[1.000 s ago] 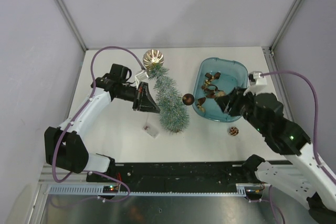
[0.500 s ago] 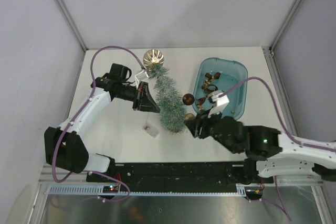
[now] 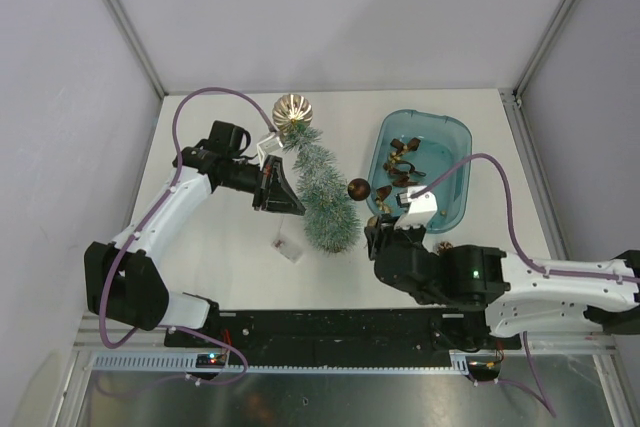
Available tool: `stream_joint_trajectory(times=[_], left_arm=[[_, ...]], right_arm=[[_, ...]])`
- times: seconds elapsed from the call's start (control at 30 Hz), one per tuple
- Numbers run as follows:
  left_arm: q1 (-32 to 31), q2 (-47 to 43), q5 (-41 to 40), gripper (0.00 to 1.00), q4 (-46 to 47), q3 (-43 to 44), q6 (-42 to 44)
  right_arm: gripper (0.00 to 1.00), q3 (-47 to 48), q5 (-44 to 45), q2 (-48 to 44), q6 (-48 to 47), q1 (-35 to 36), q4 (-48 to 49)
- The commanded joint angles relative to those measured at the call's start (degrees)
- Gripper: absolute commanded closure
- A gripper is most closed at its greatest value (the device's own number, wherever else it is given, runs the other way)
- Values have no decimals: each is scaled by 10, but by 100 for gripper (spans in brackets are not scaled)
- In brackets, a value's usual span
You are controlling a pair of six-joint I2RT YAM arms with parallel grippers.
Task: Decorate the small christmas tree
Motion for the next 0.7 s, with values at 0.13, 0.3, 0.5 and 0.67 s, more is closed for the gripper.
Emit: stream_joint_trajectory(times=[0.13, 0.3, 0.5, 0.67], left_arm=[[-2, -21, 3, 90, 4, 24, -10], [-2, -26, 1, 90, 4, 24, -13], [-2, -32, -4, 90, 4, 26, -17], [-2, -29, -4, 90, 4, 29, -18]], right_arm=[[97, -58, -119, 53, 165, -53, -149], [98, -168, -270, 54, 129, -139, -37], [99, -230, -346, 107, 102, -183, 46], [96, -238, -394, 178, 93, -201, 84]])
